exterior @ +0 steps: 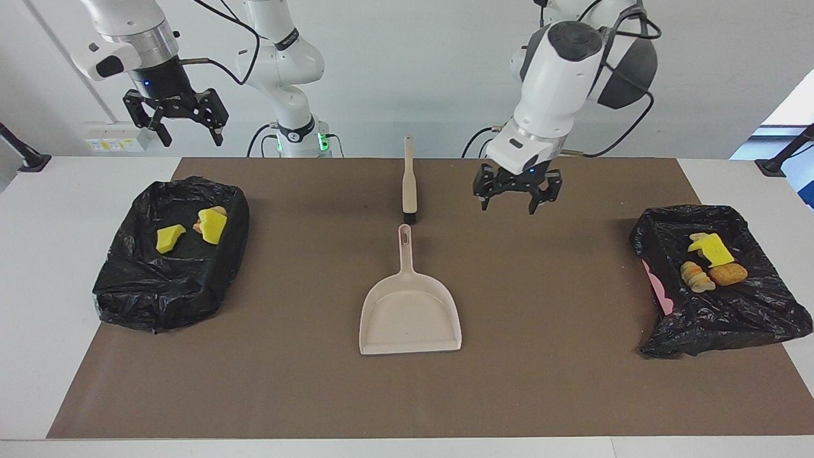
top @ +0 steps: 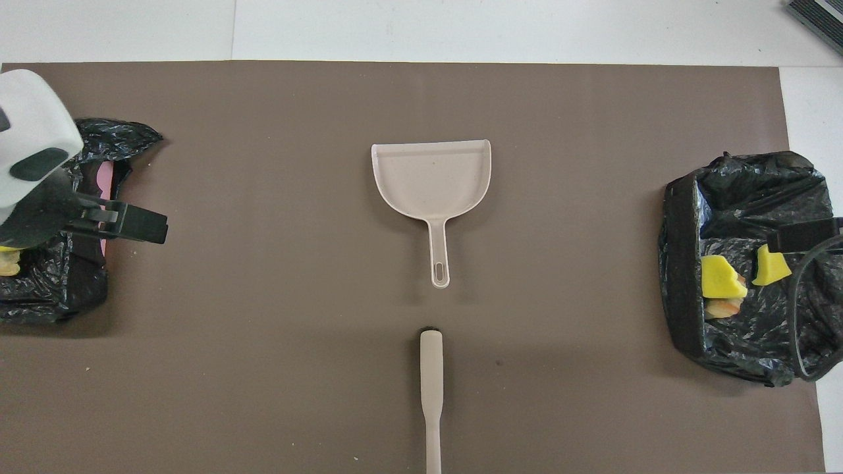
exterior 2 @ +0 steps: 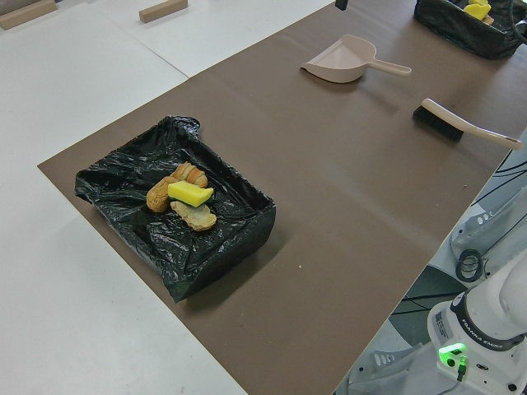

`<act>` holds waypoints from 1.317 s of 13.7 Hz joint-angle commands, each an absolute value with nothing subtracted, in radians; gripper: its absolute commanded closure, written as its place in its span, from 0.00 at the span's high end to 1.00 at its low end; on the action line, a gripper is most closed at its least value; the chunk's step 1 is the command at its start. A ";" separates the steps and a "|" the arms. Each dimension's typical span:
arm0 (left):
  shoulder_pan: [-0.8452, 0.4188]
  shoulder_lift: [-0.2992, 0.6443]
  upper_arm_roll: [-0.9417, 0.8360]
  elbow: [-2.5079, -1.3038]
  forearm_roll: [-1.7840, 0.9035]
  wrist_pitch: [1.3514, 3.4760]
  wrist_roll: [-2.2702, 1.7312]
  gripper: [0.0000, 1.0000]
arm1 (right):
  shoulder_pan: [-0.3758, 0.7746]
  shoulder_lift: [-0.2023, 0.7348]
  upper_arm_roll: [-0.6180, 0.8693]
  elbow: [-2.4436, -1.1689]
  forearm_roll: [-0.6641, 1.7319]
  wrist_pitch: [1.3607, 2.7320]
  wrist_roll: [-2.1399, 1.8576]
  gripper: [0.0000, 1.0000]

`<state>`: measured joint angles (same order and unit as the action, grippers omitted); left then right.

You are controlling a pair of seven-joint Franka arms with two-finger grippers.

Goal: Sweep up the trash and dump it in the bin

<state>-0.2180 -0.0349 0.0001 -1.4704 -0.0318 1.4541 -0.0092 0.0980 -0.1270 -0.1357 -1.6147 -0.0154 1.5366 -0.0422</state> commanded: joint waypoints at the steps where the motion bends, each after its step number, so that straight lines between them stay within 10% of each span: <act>1: -0.195 -0.078 -0.009 -1.513 -0.023 1.425 0.008 1.00 | 0.091 -0.141 -0.129 -1.635 -0.014 1.562 -0.067 1.00; 18: -0.114 -0.055 0.011 -1.465 0.005 1.368 0.184 1.00 | 0.092 -0.144 -0.129 -1.638 -0.012 1.548 -0.060 1.00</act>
